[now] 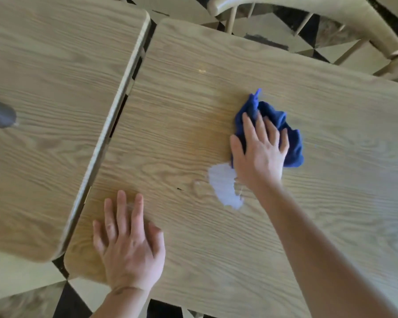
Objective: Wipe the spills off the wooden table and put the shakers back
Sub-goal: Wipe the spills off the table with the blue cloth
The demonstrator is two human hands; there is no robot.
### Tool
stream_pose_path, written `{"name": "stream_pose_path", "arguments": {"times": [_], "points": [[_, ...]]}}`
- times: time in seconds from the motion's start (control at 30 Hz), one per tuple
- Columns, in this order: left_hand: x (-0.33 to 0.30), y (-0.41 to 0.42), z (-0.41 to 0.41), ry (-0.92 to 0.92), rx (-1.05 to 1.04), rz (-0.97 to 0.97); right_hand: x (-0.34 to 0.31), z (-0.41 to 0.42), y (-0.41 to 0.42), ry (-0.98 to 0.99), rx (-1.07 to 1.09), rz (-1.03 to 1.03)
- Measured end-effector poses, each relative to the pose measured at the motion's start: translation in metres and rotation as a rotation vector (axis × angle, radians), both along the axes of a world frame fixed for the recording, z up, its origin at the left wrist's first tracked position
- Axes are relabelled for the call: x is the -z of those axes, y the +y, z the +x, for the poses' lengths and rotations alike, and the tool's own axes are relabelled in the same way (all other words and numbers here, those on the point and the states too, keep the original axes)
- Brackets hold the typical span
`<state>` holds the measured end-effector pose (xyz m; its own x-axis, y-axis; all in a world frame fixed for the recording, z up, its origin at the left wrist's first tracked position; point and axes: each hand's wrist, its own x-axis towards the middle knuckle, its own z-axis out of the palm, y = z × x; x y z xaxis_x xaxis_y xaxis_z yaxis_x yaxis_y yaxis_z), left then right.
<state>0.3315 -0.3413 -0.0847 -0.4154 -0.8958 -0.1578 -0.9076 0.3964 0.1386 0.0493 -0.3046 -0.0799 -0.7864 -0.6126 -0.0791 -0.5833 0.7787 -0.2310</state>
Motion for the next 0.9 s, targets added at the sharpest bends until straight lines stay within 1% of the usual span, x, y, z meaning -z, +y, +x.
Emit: {"name": "stream_pose_path", "arguments": {"times": [0.1,0.2,0.3,0.4,0.5,0.6,0.67,0.73,0.83,0.9], "points": [[-0.001,0.001,-0.001,-0.011,-0.015,0.006,-0.001,0.073,-0.016,-0.035,-0.277,-0.071],[-0.001,0.003,-0.001,0.017,-0.039,-0.007,0.002,0.126,-0.003,-0.075,-0.540,-0.078],[-0.001,0.004,-0.002,0.043,-0.052,-0.017,0.003,0.142,0.041,-0.072,-0.661,0.003],[-0.001,0.004,-0.002,0.056,-0.047,-0.021,0.002,0.135,0.099,-0.091,-0.696,0.087],[-0.002,0.004,-0.003,0.052,-0.034,-0.017,-0.004,0.105,0.149,-0.034,-0.654,0.137],[-0.002,0.004,-0.001,0.043,-0.029,-0.002,-0.007,0.051,0.151,0.030,-0.508,0.176],[-0.002,0.003,-0.001,0.040,-0.022,-0.004,-0.005,0.017,0.123,0.080,-0.401,0.164],[-0.002,0.003,0.000,0.042,-0.021,-0.010,0.002,-0.004,0.083,0.087,-0.264,0.127],[-0.001,0.004,-0.002,0.048,-0.031,-0.012,0.012,-0.003,0.024,0.067,-0.053,0.077],[-0.001,0.004,-0.002,0.051,-0.031,-0.018,0.013,0.016,0.001,0.070,-0.062,0.064]]}}
